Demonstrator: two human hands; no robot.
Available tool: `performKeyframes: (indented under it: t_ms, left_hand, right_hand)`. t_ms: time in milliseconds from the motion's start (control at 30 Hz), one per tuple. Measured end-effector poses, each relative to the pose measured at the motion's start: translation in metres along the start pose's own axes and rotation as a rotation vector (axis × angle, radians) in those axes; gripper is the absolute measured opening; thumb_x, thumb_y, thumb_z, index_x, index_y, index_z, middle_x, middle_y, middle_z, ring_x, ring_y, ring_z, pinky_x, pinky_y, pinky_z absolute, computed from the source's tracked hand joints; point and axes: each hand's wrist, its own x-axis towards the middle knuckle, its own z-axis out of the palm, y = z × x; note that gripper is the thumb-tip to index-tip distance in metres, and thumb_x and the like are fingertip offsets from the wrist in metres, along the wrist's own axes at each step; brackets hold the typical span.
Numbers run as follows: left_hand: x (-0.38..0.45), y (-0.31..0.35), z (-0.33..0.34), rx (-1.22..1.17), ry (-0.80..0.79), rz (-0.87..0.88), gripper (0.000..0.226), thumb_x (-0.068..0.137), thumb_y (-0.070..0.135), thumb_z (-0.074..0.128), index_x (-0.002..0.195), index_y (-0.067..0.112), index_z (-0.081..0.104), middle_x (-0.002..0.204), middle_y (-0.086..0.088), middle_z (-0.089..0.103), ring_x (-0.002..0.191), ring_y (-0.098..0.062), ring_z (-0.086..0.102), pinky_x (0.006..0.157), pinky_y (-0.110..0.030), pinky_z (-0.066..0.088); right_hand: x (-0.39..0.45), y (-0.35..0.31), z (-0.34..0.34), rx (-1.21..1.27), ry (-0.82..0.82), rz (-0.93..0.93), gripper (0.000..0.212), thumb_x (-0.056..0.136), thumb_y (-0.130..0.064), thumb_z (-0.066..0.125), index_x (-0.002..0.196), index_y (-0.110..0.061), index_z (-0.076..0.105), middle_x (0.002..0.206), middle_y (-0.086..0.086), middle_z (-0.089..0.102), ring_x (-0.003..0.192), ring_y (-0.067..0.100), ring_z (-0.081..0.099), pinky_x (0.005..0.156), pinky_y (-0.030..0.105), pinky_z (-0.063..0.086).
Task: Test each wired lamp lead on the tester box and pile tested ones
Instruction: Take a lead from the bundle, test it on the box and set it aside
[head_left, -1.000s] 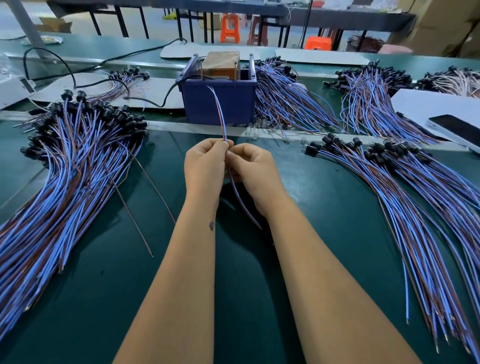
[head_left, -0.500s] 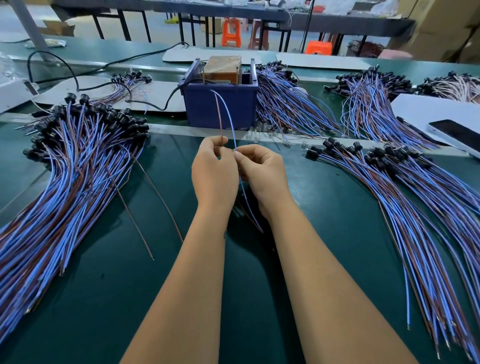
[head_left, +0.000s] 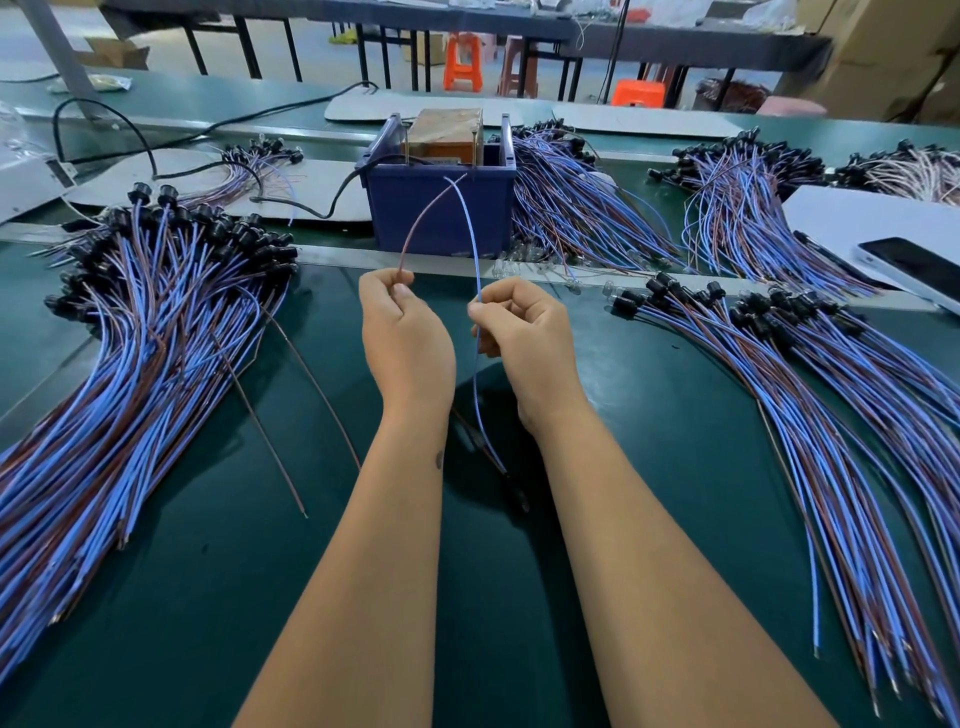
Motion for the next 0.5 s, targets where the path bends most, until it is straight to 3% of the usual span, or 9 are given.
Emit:
performKeyframes:
  t_ms: [100,267,400,500]
  left_hand:
    - [0.0015,0.0001,-0.001,-0.059,0.03,-0.025,0.02,0.104,0.014,0.029,0.101,0.02,0.047,0.069,0.003,0.049,0.046,0.002,0.041,0.047,-0.01,0.034]
    - [0.0028,0.0009,-0.0021,-0.104,0.065,-0.038,0.023,0.103,0.013,0.028,0.095,0.025,0.047,0.067,0.004,0.047,0.053,-0.006,0.039,0.048,-0.013,0.034]
    - [0.0027,-0.0002,-0.0019,-0.089,0.053,-0.055,0.024,0.104,0.013,0.028,0.094,0.025,0.046,0.07,0.002,0.05,0.056,-0.007,0.042,0.047,-0.01,0.034]
    - [0.0034,-0.0007,-0.0023,-0.091,0.06,-0.083,0.021,0.103,0.013,0.028,0.095,0.023,0.046,0.068,0.002,0.052,0.048,0.001,0.043,0.045,-0.007,0.034]
  right_hand:
    - [0.0011,0.0013,-0.0014,0.017,0.018,0.003,0.024,0.082,0.004,0.059,0.065,-0.013,0.058,0.054,-0.001,0.049,0.055,0.011,0.047,0.054,0.02,0.043]
    - [0.0009,0.0003,-0.0018,0.087,0.039,-0.006,0.012,0.071,-0.004,0.056,0.062,-0.011,0.053,0.052,-0.006,0.044,0.051,0.008,0.044,0.053,0.021,0.042]
    - [0.0017,0.0005,-0.0036,0.082,0.055,0.0,0.02,0.078,0.003,0.056,0.063,-0.01,0.053,0.051,-0.005,0.044,0.051,0.007,0.043,0.051,0.018,0.041]
    - [0.0023,0.001,-0.0034,0.07,0.067,0.008,0.023,0.08,0.004,0.056,0.063,-0.011,0.053,0.051,-0.006,0.045,0.052,0.008,0.044,0.052,0.018,0.04]
